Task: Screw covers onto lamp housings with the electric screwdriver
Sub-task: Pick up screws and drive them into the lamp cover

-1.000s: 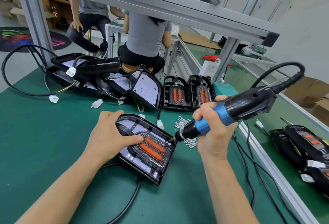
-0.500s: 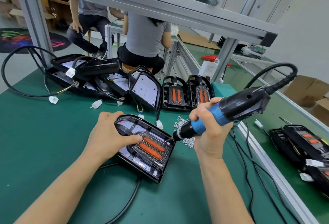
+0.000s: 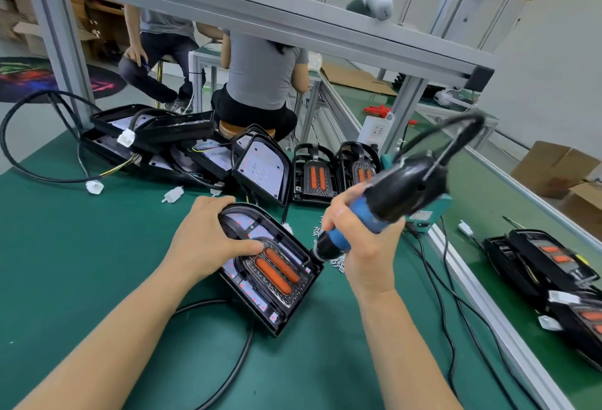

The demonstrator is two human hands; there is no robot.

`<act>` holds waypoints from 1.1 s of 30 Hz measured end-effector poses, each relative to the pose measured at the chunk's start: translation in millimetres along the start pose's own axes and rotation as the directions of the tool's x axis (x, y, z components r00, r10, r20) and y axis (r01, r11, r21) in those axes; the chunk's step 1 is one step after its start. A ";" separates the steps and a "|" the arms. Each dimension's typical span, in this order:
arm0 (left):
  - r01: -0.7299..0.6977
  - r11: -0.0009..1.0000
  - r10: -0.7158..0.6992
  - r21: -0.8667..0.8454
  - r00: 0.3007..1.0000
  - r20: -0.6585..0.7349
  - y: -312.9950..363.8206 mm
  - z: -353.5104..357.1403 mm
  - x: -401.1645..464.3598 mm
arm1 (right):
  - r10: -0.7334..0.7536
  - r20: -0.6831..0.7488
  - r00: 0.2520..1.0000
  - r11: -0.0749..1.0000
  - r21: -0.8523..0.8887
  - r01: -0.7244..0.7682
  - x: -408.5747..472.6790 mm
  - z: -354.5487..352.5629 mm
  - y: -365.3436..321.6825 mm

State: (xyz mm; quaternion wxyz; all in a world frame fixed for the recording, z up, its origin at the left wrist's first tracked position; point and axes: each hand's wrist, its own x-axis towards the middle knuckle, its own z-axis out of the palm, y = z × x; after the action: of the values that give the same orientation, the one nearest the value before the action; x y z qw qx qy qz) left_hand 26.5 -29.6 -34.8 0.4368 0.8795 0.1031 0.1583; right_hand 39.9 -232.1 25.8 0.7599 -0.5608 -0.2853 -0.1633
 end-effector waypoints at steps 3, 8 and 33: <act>0.003 1.000 -0.004 0.029 0.999 0.037 7.0 1.1 7.5 | 0.013 -0.021 1.000 0.999 -0.035 -0.014 0.9 2.3 0.6; 0.088 0.994 -0.085 -0.066 0.995 0.049 -3.6 1.5 5.1 | 0.012 -0.104 0.994 1.000 -0.021 -0.015 6.2 -6.0 -2.5; -0.325 0.856 0.117 0.402 0.879 0.461 96.2 83.9 41.6 | 0.436 -0.440 0.785 0.735 0.677 -0.028 2.5 -87.5 -52.1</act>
State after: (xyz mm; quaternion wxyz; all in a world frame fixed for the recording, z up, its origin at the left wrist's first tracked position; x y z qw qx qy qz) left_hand 100.1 -135.4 2.4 0.2014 0.9774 -0.0627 -0.0144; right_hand 34.3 -331.1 48.7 0.9675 -0.2251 -0.0052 -0.1154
